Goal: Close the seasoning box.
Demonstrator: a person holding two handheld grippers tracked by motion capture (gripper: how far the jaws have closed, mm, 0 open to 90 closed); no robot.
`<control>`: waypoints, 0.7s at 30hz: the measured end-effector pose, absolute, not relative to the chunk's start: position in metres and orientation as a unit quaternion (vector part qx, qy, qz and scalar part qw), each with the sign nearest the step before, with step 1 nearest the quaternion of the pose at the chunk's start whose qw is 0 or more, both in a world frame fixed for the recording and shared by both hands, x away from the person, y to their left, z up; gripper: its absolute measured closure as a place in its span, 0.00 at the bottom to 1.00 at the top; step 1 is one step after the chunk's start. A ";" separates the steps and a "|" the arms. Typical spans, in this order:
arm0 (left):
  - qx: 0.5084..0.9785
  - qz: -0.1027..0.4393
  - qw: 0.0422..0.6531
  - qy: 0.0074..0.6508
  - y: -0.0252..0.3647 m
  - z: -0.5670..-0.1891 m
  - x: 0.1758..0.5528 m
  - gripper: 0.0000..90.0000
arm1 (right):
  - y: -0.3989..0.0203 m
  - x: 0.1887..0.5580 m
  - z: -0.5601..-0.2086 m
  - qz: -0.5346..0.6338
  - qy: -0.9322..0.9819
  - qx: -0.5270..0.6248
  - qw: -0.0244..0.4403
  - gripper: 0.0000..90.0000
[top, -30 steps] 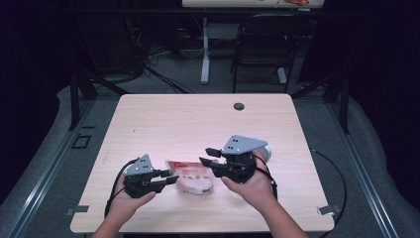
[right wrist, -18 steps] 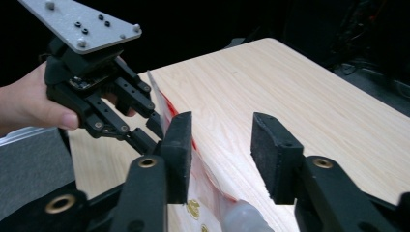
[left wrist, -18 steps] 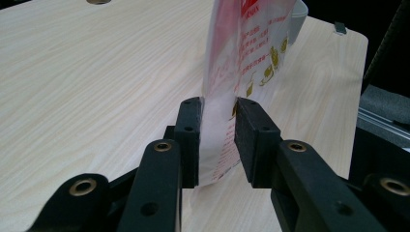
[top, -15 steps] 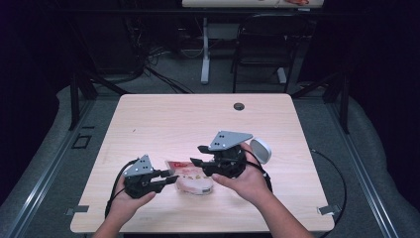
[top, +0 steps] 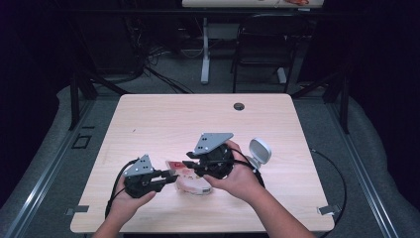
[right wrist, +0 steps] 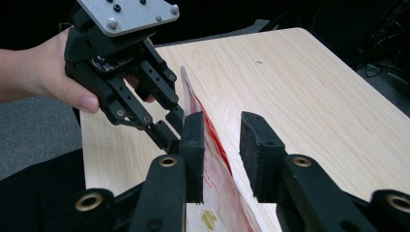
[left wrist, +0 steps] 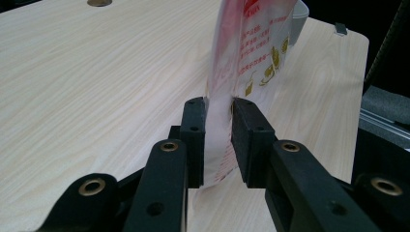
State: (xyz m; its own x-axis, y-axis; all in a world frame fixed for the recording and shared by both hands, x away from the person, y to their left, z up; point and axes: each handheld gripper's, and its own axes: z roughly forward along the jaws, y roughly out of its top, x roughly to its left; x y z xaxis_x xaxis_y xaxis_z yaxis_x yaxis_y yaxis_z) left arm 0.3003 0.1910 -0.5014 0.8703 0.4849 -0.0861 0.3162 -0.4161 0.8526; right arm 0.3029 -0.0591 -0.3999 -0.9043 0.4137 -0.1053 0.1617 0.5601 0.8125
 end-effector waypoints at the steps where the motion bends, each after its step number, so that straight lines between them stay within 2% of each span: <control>1: 0.837 0.087 0.485 0.239 0.191 -0.501 0.300 0.84 | -0.057 0.303 -0.400 0.438 0.872 0.166 0.143 0.80; 21: 0.837 0.090 0.485 0.237 0.190 -0.501 0.301 0.85 | -0.036 0.310 -0.402 0.408 0.890 0.154 0.136 0.82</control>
